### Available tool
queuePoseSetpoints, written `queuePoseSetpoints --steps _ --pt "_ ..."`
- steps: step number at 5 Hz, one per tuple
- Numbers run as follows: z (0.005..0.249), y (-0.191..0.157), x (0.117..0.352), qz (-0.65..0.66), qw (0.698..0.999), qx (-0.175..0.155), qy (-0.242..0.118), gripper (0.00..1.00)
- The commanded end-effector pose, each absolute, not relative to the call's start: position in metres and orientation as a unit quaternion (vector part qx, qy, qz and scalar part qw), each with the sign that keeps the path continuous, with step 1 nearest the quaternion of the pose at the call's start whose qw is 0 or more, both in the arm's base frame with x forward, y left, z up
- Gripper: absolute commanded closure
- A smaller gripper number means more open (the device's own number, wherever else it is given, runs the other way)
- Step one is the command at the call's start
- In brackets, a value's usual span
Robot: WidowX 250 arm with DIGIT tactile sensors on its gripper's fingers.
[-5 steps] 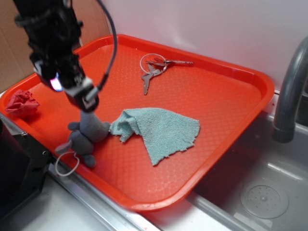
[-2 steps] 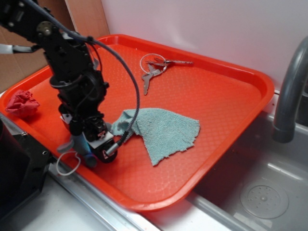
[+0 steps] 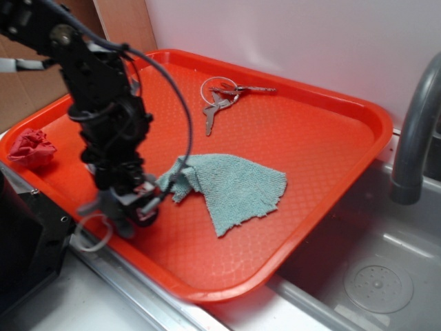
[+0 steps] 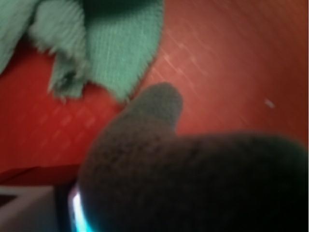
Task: Grab the gray animal.
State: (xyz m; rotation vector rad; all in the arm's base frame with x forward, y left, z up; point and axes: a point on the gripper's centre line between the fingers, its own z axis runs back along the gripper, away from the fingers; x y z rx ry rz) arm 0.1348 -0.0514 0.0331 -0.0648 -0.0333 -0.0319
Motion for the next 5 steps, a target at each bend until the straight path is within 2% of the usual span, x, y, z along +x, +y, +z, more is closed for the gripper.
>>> queuePoseSetpoints --steps 1,2,3,4,5 --pt "0.125 -0.032 0.141 0.012 0.998 -0.004 -0.057 1.00" --pt "0.176 -0.018 0.143 0.043 0.996 0.008 -0.074 1.00" --pt "0.212 -0.015 0.151 0.053 0.995 0.028 -0.084 1.00" --pt "0.232 -0.014 0.159 0.072 0.994 0.027 -0.078 1.00" --pt "0.246 -0.020 0.168 0.081 0.993 0.026 -0.087 1.00"
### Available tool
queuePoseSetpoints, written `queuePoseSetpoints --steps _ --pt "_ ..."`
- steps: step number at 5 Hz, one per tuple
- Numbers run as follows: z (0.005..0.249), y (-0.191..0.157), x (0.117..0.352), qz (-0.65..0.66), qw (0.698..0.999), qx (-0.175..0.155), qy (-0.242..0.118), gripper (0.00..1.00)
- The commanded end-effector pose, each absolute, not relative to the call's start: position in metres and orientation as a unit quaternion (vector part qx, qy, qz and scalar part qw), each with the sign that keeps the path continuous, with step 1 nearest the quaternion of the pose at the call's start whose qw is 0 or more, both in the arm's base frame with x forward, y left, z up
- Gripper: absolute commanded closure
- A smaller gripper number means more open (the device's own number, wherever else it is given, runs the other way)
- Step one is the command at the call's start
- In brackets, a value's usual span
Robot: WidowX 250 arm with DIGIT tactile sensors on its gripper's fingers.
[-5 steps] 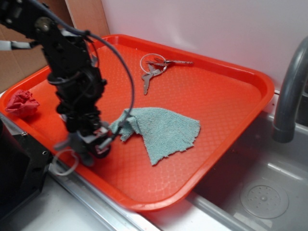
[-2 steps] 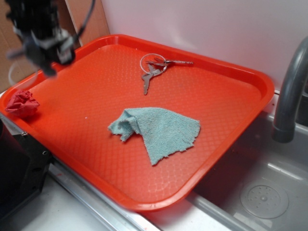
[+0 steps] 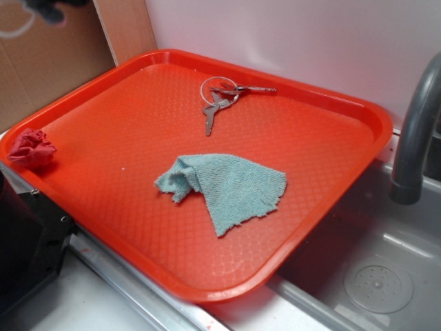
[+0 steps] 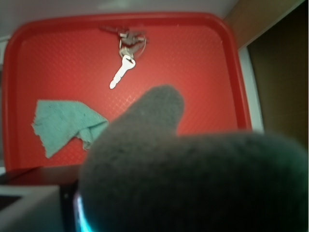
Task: Grab the gray animal.
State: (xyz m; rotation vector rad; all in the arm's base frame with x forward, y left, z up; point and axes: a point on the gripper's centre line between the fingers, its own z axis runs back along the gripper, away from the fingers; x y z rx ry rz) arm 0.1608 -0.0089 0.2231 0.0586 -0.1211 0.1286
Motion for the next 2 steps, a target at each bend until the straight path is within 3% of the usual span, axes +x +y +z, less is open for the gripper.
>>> queuePoseSetpoints --steps 1,2 --pt "0.2510 -0.0249 0.1744 0.082 0.990 0.040 -0.108 1.00" --pt "0.2429 -0.0232 0.1803 0.082 0.991 0.042 -0.095 1.00"
